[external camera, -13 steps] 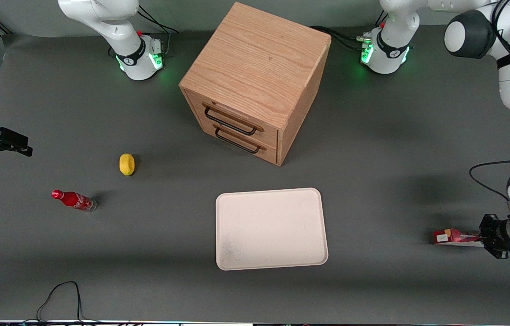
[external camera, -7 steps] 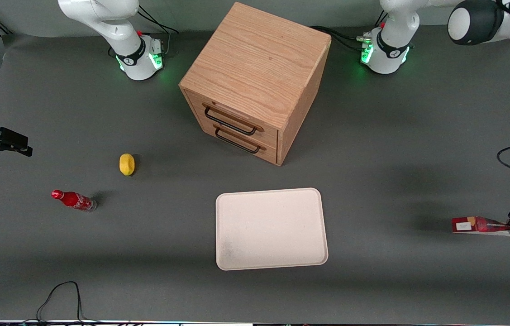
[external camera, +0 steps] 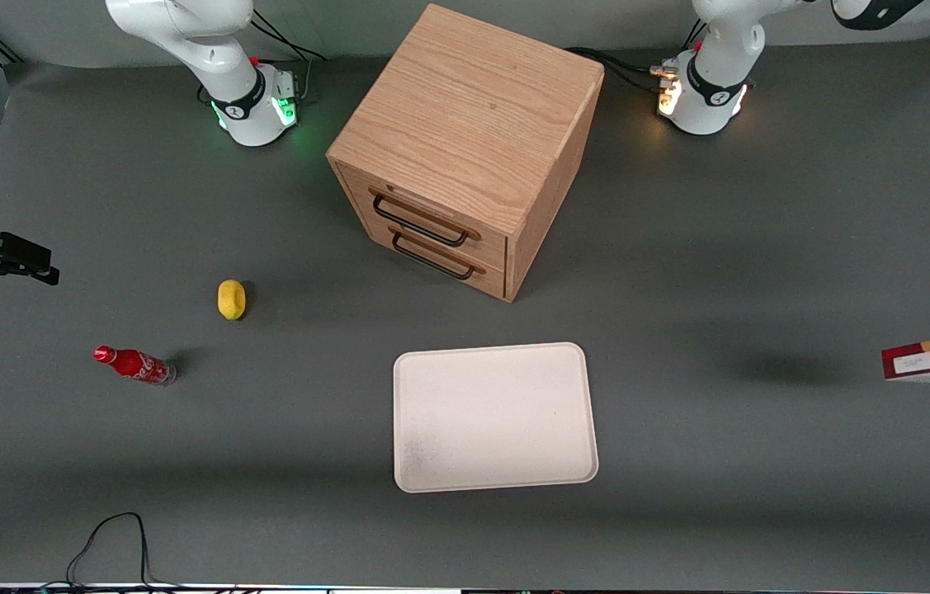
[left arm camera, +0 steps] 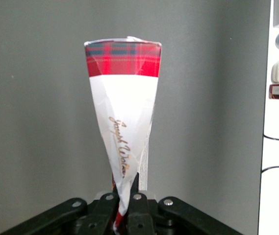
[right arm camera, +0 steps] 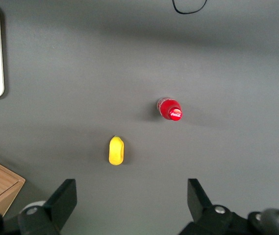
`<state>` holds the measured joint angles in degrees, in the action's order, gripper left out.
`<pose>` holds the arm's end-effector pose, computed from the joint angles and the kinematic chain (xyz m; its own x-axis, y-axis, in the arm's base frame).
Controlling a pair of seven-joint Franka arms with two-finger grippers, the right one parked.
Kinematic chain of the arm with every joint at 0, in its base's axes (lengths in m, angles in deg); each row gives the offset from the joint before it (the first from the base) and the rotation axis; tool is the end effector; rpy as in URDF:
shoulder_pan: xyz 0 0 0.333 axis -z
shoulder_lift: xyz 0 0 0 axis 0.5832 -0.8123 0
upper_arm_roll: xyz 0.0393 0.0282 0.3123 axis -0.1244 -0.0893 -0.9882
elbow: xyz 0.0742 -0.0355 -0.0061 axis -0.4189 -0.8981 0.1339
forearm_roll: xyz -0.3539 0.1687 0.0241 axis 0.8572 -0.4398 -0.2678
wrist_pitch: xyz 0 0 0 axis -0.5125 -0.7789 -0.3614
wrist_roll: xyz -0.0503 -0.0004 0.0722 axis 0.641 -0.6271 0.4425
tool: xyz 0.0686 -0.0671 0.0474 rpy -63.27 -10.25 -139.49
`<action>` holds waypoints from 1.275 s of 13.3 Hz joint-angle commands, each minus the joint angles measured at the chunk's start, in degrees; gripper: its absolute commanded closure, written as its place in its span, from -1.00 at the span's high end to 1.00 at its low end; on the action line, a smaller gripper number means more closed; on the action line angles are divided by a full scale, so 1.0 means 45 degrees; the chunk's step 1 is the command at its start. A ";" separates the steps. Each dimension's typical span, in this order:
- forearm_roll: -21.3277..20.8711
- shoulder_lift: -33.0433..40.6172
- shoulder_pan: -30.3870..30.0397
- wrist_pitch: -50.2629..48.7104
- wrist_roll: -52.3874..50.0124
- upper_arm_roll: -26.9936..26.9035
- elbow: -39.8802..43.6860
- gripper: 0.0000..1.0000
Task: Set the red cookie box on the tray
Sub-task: 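Lift the cookie box and carry it toward the white tray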
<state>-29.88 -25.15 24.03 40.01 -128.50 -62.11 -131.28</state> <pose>0.6919 0.1519 0.5448 0.0645 0.9979 0.0006 0.9975 -0.0645 -0.0290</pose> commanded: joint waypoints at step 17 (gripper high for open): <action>-0.0520 -0.0070 0.6568 0.0651 0.8036 0.1776 -0.0153 -1.00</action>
<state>-31.51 -25.32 50.67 41.12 -96.51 -53.45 -131.65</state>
